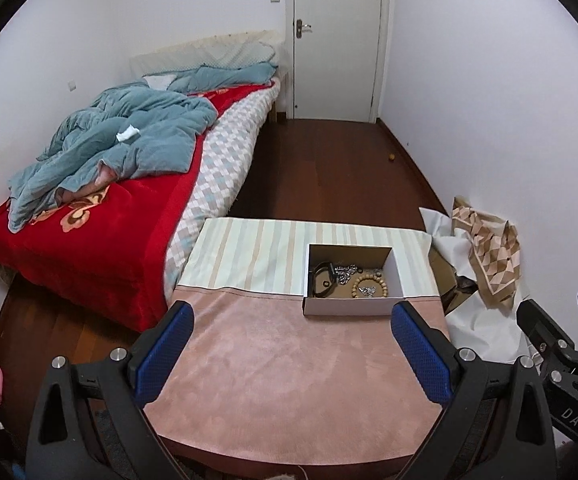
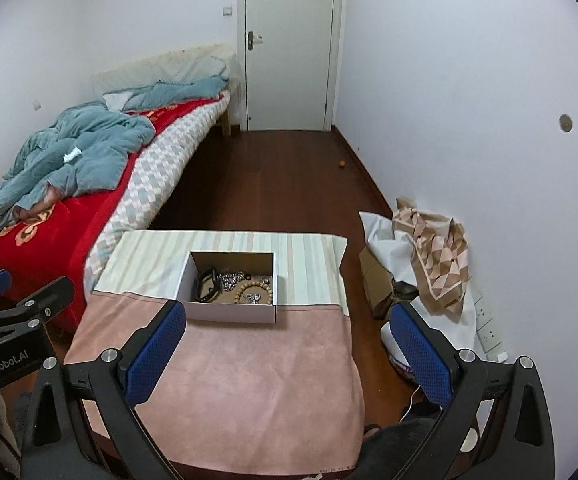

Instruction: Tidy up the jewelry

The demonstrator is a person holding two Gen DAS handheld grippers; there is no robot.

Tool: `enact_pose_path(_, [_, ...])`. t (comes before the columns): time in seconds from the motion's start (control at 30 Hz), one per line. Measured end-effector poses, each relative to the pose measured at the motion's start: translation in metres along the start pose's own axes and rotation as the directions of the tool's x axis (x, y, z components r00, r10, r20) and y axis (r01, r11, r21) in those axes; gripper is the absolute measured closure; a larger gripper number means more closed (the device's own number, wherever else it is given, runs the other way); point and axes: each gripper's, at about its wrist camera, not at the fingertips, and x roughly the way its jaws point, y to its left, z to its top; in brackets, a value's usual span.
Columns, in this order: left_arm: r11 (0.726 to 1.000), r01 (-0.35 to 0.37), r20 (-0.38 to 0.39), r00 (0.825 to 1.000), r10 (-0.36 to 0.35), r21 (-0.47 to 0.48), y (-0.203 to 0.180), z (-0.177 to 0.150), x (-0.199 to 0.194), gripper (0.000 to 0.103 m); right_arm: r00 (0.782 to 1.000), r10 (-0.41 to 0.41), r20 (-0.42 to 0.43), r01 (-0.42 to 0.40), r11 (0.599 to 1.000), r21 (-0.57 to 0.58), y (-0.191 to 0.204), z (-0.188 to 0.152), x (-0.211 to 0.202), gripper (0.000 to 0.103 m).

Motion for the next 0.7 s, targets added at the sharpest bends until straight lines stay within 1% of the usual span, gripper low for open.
enact_pose_path(0.17, [1.000,0.013,0.003,1.000,-0.012,-0.020,0.003,-0.006,-0.020,0.002,1.000,0.004,0.025,-0.004,1.000,-0.002,0.002,-0.003,-0.025,0.000])
enact_pose_path(0.33, [1.000,0.000,-0.001,1.000,0.000,-0.028,0.006,-0.007,-0.028,0.002,0.999,0.020,0.028,-0.020,1.000,-0.001,0.001,-0.003,-0.042,0.000])
enact_pose_path(0.37, [1.000,-0.001,-0.005,1.000,0.001,-0.027,0.005,-0.006,-0.028,0.000,0.999,0.023,0.025,-0.023,1.000,-0.001,0.001,-0.002,-0.043,0.000])
enact_pose_path(0.53, [1.000,0.005,-0.007,1.000,-0.005,-0.020,0.003,0.001,-0.027,0.000,1.000,0.021,0.017,-0.021,1.000,0.003,-0.002,0.002,-0.042,0.000])
enact_pose_path(0.7, [1.000,0.003,-0.016,1.000,-0.004,-0.021,0.001,0.007,-0.023,0.000,1.000,0.006,0.001,-0.006,1.000,0.010,-0.005,0.015,-0.028,0.000])
